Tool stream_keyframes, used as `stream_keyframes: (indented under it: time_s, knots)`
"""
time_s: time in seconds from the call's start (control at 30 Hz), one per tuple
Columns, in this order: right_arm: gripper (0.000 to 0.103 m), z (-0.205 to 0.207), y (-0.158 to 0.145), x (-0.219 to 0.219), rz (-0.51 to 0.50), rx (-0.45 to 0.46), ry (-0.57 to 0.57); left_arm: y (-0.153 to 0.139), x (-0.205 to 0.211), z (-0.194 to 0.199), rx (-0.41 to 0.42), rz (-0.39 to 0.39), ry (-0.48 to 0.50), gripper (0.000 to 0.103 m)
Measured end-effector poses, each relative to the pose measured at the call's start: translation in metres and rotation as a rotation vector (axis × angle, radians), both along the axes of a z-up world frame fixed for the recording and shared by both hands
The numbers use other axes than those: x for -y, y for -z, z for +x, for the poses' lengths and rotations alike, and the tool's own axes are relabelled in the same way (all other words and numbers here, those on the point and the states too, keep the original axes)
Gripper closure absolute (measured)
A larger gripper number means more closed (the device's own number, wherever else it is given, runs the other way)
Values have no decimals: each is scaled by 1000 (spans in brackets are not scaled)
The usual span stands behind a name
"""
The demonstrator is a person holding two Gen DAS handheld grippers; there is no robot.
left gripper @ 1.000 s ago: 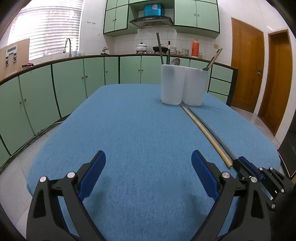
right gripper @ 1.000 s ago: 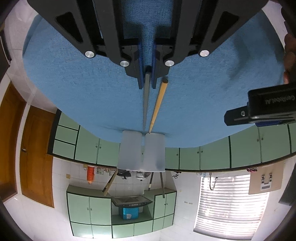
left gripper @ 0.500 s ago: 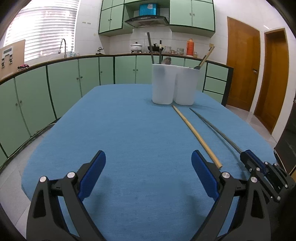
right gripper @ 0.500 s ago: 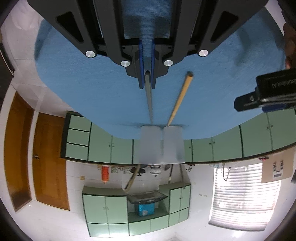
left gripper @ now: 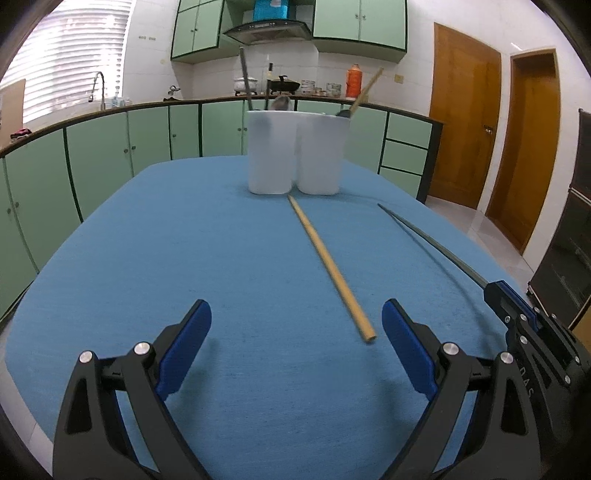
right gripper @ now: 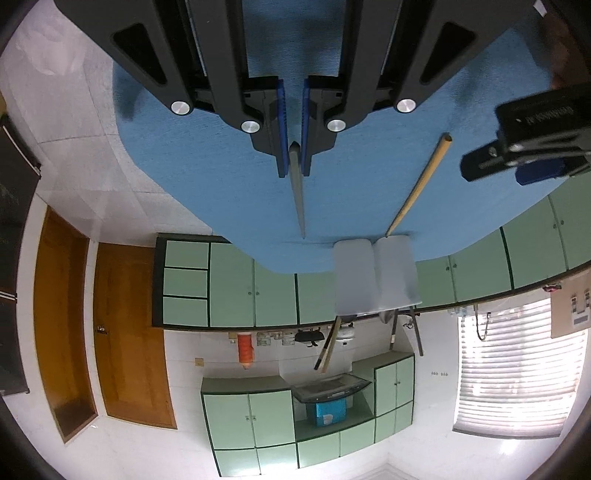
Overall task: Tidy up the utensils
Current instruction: 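Lift the grey chopstick with the right tool, then close the left tool on the wooden chopstick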
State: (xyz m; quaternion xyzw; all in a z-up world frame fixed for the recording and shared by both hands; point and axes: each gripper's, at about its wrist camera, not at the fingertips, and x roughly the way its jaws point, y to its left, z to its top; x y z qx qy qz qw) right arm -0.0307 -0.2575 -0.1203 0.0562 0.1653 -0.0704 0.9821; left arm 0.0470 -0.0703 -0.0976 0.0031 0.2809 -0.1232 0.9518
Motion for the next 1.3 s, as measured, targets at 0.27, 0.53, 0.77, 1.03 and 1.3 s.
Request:
stream_keyframes:
  time_s: [0.27, 0.53, 0.77, 1.03, 1.3]
  knots:
    - [96, 1, -1, 10, 26, -3, 8, 11, 14, 9, -51, -1, 4, 29]
    - [96, 1, 1, 15, 42, -2, 5, 14, 25, 10, -41, 22, -14, 51]
    - [96, 0, 2, 17, 49, -4, 3, 15, 36, 6, -27, 41, 6, 79]
    - [96, 0, 2, 17, 48, -3, 4, 15, 38, 5, -17, 51, 7, 97]
    - [96, -6, -8, 20, 18, 31, 7, 5, 31, -2, 20, 47, -10, 97]
